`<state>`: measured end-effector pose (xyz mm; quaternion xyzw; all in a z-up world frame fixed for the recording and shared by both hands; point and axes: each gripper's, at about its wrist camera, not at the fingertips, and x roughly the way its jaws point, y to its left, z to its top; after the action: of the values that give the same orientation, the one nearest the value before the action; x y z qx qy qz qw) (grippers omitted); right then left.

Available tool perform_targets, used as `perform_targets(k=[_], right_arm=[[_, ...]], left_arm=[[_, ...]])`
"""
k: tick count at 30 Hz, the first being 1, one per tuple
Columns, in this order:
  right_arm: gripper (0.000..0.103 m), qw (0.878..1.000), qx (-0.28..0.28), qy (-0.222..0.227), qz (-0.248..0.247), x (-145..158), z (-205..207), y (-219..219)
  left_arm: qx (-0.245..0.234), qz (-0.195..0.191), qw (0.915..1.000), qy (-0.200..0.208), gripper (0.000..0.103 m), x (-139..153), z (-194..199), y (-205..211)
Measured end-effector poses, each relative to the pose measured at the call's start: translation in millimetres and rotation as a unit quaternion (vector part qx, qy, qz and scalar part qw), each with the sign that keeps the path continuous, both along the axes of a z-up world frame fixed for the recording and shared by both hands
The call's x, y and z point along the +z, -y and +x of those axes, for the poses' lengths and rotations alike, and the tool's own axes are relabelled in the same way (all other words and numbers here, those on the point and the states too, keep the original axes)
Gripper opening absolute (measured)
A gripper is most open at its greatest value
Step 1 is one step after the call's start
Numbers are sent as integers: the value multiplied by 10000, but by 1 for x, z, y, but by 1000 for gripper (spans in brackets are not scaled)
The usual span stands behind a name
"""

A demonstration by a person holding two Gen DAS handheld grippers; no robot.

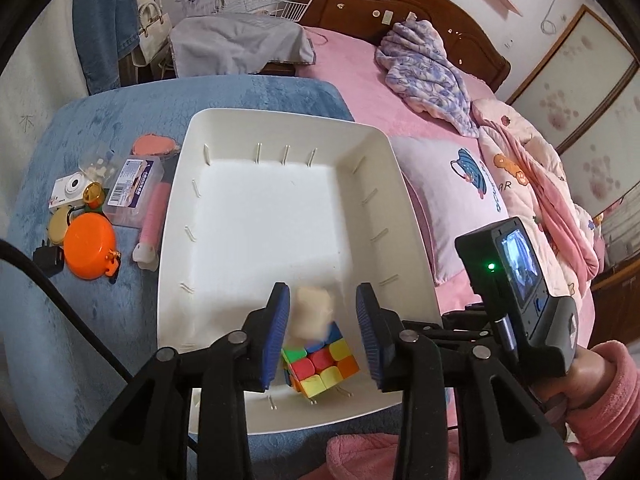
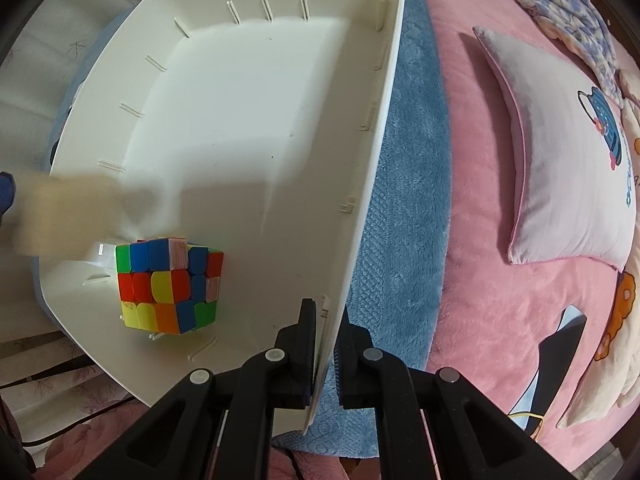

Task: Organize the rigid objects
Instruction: 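Carry the beige sponge into the tray and release it with the left tool, then grasp the orange round case with the left tool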

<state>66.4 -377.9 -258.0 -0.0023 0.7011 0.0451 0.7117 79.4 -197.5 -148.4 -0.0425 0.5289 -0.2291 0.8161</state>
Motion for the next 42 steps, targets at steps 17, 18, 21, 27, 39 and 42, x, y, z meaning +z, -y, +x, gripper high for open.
perform_targets(k=[17, 18, 21, 27, 39, 42], right_arm=[[8, 9992, -394, -108, -50, -3, 0, 2], [8, 9990, -430, -119, -69, -3, 0, 2], [8, 9984, -532, -140, -93, -3, 1, 1], [8, 9968, -758, -185, -151, -3, 2, 1], [8, 9930, -1064, -375, -350, -8, 4, 1], [8, 9920, -1100, -435, -437, -10, 5, 1]], left_arm=[[588, 335, 9977, -20, 69, 2, 24, -52], [639, 364, 9973, -41, 71, 1, 25, -56], [822, 419, 9957, -119, 74, -4, 32, -72], [1318, 506, 9894, -349, 82, -16, 49, -108], [2258, 545, 9643, -1274, 83, -62, 82, -169], [2391, 587, 9586, -1432, 85, -73, 89, -178]])
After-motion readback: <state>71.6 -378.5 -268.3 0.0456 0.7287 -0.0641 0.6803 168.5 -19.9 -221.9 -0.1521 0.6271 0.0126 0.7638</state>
